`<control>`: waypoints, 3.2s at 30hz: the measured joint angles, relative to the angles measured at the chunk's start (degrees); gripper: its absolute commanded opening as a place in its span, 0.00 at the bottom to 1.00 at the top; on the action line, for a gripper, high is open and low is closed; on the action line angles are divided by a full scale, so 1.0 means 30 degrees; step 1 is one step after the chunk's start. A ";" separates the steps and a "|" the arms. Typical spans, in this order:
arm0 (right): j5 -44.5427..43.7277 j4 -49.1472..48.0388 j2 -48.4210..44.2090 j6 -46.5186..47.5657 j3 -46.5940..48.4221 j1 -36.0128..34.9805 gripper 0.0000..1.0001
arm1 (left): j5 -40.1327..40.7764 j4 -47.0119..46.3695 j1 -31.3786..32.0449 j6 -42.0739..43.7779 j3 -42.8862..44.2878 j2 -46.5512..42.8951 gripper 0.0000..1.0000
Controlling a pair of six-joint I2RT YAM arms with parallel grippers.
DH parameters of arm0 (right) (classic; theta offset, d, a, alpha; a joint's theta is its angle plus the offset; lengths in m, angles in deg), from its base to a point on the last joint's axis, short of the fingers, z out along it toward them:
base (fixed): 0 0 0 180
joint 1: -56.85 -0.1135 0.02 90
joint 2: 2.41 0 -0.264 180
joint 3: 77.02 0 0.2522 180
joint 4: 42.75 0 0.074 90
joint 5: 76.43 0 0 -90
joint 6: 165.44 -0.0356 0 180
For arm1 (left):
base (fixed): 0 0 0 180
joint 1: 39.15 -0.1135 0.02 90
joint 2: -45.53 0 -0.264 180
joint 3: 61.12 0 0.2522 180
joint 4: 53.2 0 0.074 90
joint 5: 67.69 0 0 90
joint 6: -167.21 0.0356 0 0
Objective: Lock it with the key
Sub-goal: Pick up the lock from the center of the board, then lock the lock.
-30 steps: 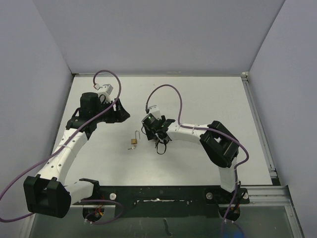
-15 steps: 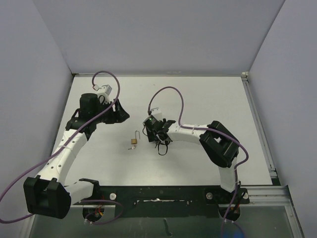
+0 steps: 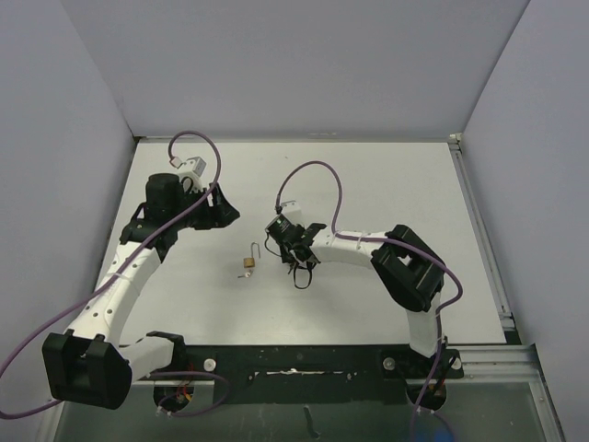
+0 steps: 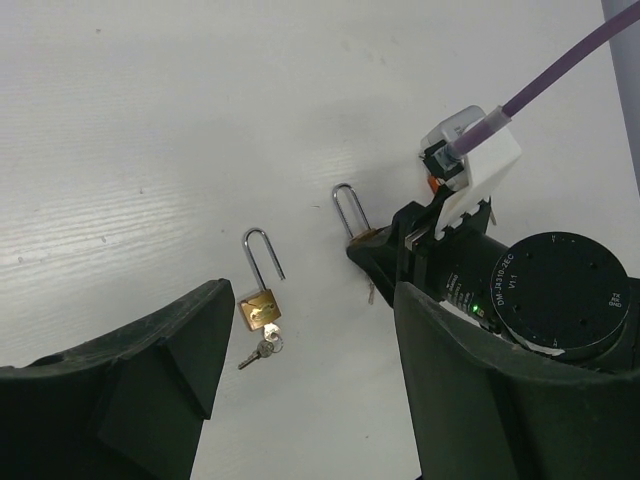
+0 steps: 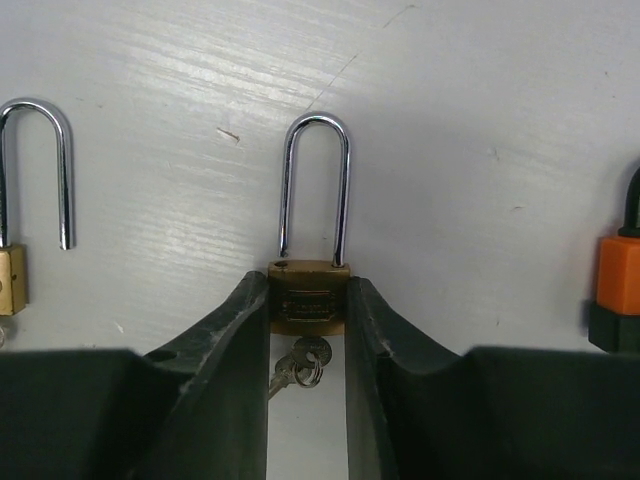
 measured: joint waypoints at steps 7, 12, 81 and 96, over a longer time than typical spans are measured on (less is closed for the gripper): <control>0.0321 0.0321 -0.0758 0.2973 -0.0131 0.0058 0.00 | -0.0007 0.0197 -0.0029 0.0168 0.0692 0.0255 0.64; 0.1938 -0.0619 -0.3738 0.5843 -0.0182 0.0758 0.00 | -0.0007 0.0160 -0.0029 0.0189 0.2317 0.0692 0.64; 2.6017 -1.8761 -1.5052 0.1545 -0.7708 0.9056 0.00 | -1.3573 -0.0707 0.4911 0.5297 1.1941 0.5493 0.35; 2.5536 -1.8775 -1.5052 0.1574 -0.7708 0.8910 0.00 | -1.3617 -0.1880 0.4911 0.4495 1.0324 0.5493 0.53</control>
